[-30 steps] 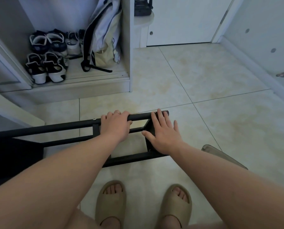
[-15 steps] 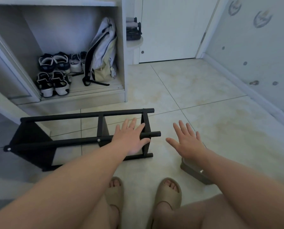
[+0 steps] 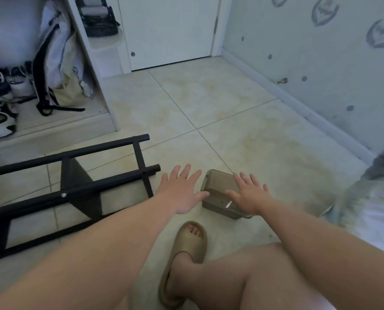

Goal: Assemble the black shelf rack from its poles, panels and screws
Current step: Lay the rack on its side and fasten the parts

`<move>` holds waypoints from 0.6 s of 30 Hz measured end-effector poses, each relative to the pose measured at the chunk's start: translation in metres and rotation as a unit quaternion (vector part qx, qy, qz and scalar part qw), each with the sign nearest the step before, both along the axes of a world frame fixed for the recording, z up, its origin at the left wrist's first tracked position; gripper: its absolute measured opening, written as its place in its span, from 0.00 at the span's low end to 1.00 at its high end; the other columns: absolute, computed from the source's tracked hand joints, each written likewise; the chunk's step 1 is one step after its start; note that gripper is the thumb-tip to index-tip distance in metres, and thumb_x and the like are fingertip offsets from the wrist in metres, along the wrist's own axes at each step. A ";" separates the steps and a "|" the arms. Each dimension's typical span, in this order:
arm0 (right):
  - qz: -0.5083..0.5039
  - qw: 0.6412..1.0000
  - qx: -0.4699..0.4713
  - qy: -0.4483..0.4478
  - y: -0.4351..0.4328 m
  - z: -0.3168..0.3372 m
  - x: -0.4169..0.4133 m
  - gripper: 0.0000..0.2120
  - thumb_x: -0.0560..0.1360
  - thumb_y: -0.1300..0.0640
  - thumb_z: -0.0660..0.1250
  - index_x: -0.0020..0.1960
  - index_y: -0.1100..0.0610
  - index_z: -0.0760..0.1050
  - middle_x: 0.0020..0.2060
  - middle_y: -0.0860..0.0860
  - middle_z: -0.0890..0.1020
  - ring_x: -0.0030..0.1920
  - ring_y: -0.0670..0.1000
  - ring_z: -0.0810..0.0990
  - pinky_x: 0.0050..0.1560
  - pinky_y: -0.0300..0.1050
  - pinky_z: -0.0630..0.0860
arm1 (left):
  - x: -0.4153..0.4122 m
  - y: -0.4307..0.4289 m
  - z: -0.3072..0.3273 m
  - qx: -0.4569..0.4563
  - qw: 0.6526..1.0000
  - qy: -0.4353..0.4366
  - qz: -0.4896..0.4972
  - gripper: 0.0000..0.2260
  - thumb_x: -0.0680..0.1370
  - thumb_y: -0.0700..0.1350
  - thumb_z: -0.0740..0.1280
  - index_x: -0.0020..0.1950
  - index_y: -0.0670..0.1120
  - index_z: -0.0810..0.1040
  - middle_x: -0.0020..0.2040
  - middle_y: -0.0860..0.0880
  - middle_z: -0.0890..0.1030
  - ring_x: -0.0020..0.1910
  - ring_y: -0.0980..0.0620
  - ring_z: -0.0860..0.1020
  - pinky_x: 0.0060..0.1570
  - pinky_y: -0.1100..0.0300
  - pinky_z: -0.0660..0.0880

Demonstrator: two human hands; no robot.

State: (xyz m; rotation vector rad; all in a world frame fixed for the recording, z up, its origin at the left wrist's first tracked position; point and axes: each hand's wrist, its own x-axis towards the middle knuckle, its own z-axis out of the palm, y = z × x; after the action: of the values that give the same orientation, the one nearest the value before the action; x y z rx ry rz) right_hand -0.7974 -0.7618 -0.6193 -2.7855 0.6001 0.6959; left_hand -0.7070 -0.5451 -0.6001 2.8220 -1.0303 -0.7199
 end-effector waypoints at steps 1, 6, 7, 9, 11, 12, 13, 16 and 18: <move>-0.005 1.000 0.005 0.020 -0.005 -0.009 0.002 0.36 0.83 0.35 0.51 0.83 0.47 0.42 0.83 0.47 0.45 0.82 0.54 0.41 0.78 0.64 0.46 | 0.000 -0.007 -0.008 0.007 1.000 0.007 -0.012 0.35 0.80 0.70 0.48 0.82 0.58 0.41 0.83 0.50 0.40 0.81 0.43 0.40 0.78 0.40 0.47; -0.011 0.992 0.040 0.123 -0.032 -0.069 0.024 0.34 0.84 0.41 0.55 0.83 0.48 0.44 0.83 0.50 0.52 0.82 0.57 0.49 0.79 0.59 0.54 | 0.013 -0.033 -0.062 0.052 0.995 0.042 -0.070 0.34 0.81 0.67 0.52 0.82 0.57 0.45 0.83 0.49 0.43 0.81 0.42 0.43 0.77 0.39 0.50; -0.010 0.990 0.047 0.136 -0.038 -0.083 0.032 0.33 0.84 0.44 0.56 0.84 0.49 0.46 0.82 0.54 0.58 0.81 0.58 0.56 0.77 0.56 0.60 | 0.017 -0.040 -0.076 0.061 0.994 0.048 -0.078 0.33 0.81 0.66 0.53 0.82 0.56 0.45 0.83 0.48 0.43 0.81 0.41 0.43 0.77 0.39 0.50; -0.012 0.986 0.049 0.158 -0.050 -0.107 0.047 0.31 0.83 0.50 0.58 0.83 0.50 0.51 0.76 0.59 0.69 0.74 0.60 0.69 0.69 0.50 0.71 | 0.024 -0.054 -0.102 0.075 0.992 0.049 -0.091 0.33 0.82 0.63 0.56 0.82 0.54 0.46 0.83 0.47 0.43 0.81 0.41 0.44 0.76 0.39 0.52; -0.013 0.986 0.051 0.157 -0.062 -0.130 0.062 0.27 0.82 0.54 0.59 0.80 0.52 0.61 0.72 0.58 0.74 0.70 0.60 0.73 0.66 0.49 0.73 | 0.029 -0.064 -0.130 0.066 0.991 0.043 -0.111 0.32 0.82 0.59 0.57 0.82 0.52 0.48 0.83 0.46 0.43 0.81 0.41 0.44 0.77 0.40 0.51; -0.018 0.987 0.050 0.151 -0.067 -0.144 0.067 0.25 0.81 0.55 0.60 0.78 0.53 0.66 0.71 0.57 0.75 0.69 0.60 0.75 0.65 0.49 0.74 | 0.030 -0.069 -0.146 0.059 0.989 0.037 -0.127 0.31 0.83 0.58 0.58 0.82 0.51 0.50 0.83 0.45 0.43 0.81 0.41 0.43 0.77 0.40 0.50; -0.024 0.988 0.046 0.144 -0.073 -0.157 0.072 0.23 0.81 0.56 0.61 0.75 0.54 0.69 0.69 0.57 0.77 0.67 0.60 0.76 0.65 0.49 0.74 | 0.032 -0.073 -0.161 0.051 0.987 0.026 -0.150 0.30 0.83 0.57 0.58 0.82 0.51 0.52 0.83 0.45 0.44 0.81 0.42 0.42 0.77 0.39 0.47; -0.023 0.990 0.041 0.135 -0.082 -0.193 0.077 0.16 0.82 0.58 0.59 0.68 0.57 0.75 0.65 0.58 0.79 0.64 0.60 0.77 0.60 0.49 0.75 | 0.032 -0.079 -0.196 0.012 0.980 -0.002 -0.198 0.25 0.83 0.55 0.57 0.79 0.50 0.58 0.83 0.44 0.49 0.81 0.43 0.42 0.76 0.37 0.43; 0.002 0.986 0.035 0.160 -0.083 -0.214 0.076 0.16 0.80 0.59 0.61 0.66 0.56 0.77 0.64 0.58 0.80 0.63 0.60 0.78 0.59 0.49 0.75 | 0.032 -0.081 -0.212 -0.014 0.979 -0.022 -0.204 0.21 0.84 0.55 0.54 0.76 0.50 0.63 0.82 0.44 0.57 0.81 0.45 0.44 0.75 0.36 0.43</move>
State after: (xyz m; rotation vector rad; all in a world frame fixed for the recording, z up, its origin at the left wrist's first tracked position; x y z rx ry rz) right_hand -0.7219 -0.8451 -0.8329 -2.6286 0.6108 1.1558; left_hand -0.6754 -0.6266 -0.8125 2.6352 -1.6399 -0.6630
